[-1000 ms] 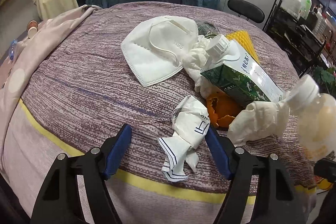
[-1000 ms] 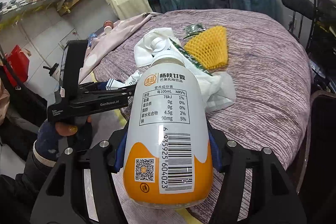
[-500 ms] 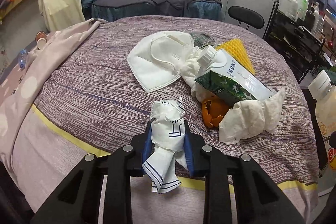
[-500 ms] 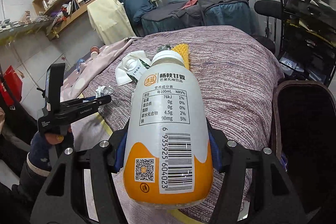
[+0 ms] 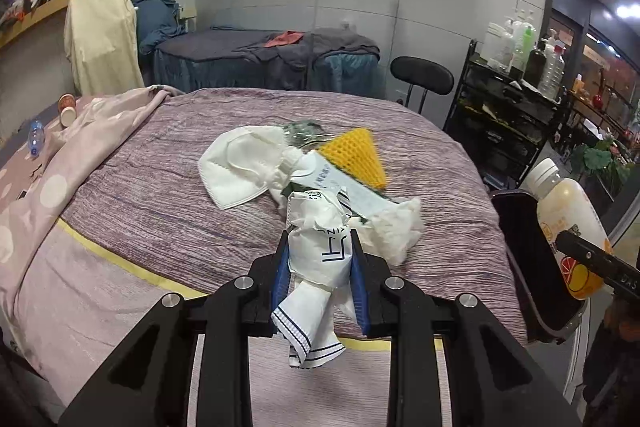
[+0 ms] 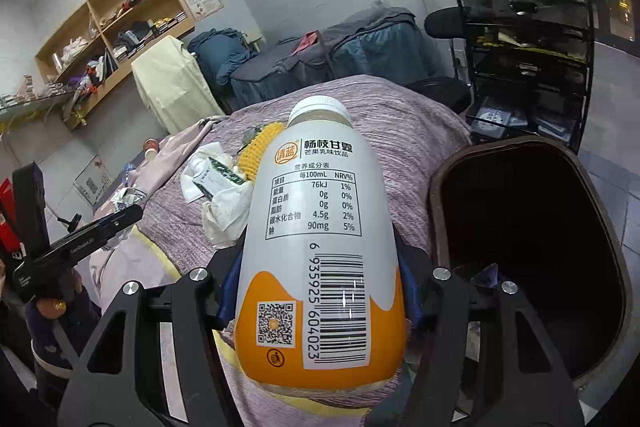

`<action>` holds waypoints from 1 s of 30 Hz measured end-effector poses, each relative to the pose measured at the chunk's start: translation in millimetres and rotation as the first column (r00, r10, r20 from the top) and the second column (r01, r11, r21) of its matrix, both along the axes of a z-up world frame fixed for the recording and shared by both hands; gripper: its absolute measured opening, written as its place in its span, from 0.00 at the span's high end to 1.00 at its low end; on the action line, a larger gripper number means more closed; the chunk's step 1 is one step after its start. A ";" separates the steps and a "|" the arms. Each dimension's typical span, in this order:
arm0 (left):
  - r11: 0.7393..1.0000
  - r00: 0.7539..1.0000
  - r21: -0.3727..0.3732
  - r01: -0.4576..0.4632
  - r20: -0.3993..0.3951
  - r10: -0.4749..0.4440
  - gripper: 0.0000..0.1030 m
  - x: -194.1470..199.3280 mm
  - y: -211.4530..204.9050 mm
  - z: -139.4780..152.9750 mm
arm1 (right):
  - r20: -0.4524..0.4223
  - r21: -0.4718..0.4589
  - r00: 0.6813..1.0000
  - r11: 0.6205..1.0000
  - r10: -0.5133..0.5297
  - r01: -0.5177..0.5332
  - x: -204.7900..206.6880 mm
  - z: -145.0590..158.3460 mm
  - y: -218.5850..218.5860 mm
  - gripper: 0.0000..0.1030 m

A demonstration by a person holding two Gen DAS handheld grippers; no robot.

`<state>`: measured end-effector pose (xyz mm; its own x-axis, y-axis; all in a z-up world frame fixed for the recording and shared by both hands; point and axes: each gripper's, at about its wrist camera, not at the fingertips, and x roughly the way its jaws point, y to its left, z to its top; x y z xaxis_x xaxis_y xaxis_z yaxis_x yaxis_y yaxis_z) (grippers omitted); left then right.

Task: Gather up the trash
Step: 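Carry the bottle to the brown bin and release it with the right gripper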

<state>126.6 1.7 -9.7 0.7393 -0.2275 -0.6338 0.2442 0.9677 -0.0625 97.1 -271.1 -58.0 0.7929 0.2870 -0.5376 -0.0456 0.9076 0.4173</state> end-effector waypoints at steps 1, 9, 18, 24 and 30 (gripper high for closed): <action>1.000 1.000 -0.002 0.019 0.002 -0.019 0.74 -2.2 -7.2 0.7 | 0.000 0.002 1.000 1.000 -0.021 0.021 -2.7 -1.0 -8.4 0.40; 0.987 0.987 -0.022 0.159 0.001 -0.159 0.74 -14.4 -63.1 -0.4 | -0.025 -0.029 0.982 0.982 -0.188 0.187 -23.9 -12.0 -72.6 0.40; 0.958 0.957 -0.008 0.288 -0.013 -0.288 0.74 -21.0 -124.8 -7.2 | -0.179 -0.156 0.946 0.957 -0.270 0.244 -9.0 -48.8 -118.0 0.40; 0.941 0.940 -0.013 0.338 -0.046 -0.338 0.74 -19.4 -154.1 -15.9 | -0.272 -0.192 0.922 0.954 -0.276 0.229 5.0 -71.5 -126.7 0.40; 0.933 0.931 -0.011 0.359 -0.071 -0.359 0.74 -15.4 -172.5 -23.7 | -0.306 -0.189 0.911 0.956 -0.275 0.226 6.5 -78.9 -130.3 0.40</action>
<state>111.2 -170.7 -33.4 0.5620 -0.4679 -0.6820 0.5705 0.8163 -0.0899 103.6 -401.4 -136.9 0.6023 0.0006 -0.7983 0.3068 0.9230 0.2322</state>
